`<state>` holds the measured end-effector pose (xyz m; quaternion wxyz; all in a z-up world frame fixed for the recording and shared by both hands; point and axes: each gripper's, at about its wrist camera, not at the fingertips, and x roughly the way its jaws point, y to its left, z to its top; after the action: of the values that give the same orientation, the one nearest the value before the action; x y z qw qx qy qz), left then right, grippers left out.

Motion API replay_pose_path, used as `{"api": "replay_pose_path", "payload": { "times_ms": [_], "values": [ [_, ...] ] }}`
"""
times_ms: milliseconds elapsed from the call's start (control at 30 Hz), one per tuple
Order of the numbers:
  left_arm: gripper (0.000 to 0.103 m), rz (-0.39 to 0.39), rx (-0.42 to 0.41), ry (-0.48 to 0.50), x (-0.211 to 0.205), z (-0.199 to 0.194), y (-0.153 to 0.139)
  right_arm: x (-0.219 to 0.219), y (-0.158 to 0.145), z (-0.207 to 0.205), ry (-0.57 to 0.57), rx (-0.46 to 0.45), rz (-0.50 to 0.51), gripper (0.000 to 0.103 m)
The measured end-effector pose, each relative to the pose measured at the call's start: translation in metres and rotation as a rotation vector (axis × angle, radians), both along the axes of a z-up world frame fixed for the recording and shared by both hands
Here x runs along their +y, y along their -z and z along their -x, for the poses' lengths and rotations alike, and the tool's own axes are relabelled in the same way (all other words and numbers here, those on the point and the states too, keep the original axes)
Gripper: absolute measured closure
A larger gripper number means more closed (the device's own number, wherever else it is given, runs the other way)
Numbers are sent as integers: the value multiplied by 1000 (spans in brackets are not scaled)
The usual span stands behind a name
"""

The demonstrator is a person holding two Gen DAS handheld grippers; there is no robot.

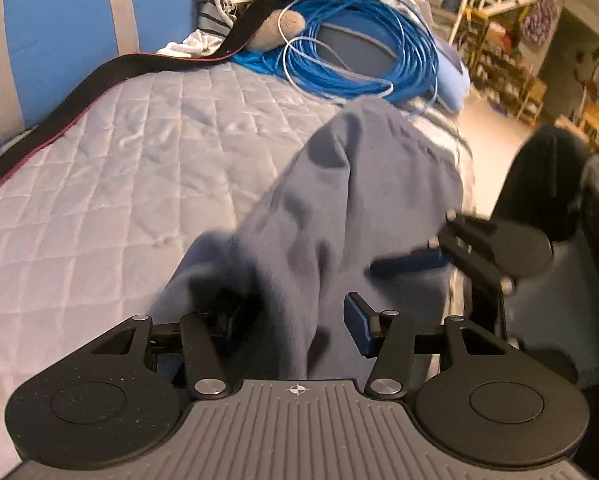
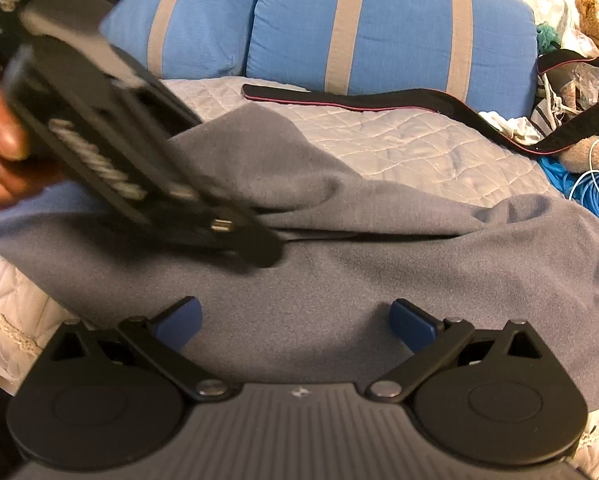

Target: Fold clothes

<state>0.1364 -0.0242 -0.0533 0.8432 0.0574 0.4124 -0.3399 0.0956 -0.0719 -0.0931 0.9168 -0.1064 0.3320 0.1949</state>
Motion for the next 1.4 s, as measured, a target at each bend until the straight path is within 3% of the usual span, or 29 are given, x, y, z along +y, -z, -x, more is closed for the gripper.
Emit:
{"api": "replay_pose_path", "payload": {
  "times_ms": [167, 267, 367, 500, 667, 767, 1000, 1267, 1400],
  "values": [
    [54, 128, 66, -88, 6, -25, -7, -1, 1, 0, -9, -6, -3, 0],
    [55, 281, 87, -176, 27, -41, -19, -2, 1, 0, -16, -2, -4, 0],
    [55, 418, 149, -271, 51, -59, -23, -1, 0, -1, -18, 4, 0, 0],
    [55, 509, 262, -328, 70, -88, -15, -1, 0, -1, -16, 8, 5, 0],
    [61, 530, 394, -356, 81, -121, 9, -1, 2, -1, -17, 4, 2, 0],
    [69, 532, 438, -351, 89, -132, 21, -2, 2, 0, -21, 2, -1, 0],
    [76, 582, 505, -342, 105, -143, 42, -2, 0, -1, -18, 10, 2, 0],
    [76, 631, 526, -367, 129, -141, 44, -3, 0, -2, -23, 13, 0, 0],
    [79, 602, 468, -450, 144, -135, 35, -4, -1, -3, -27, 13, 1, 0]
  ]
}}
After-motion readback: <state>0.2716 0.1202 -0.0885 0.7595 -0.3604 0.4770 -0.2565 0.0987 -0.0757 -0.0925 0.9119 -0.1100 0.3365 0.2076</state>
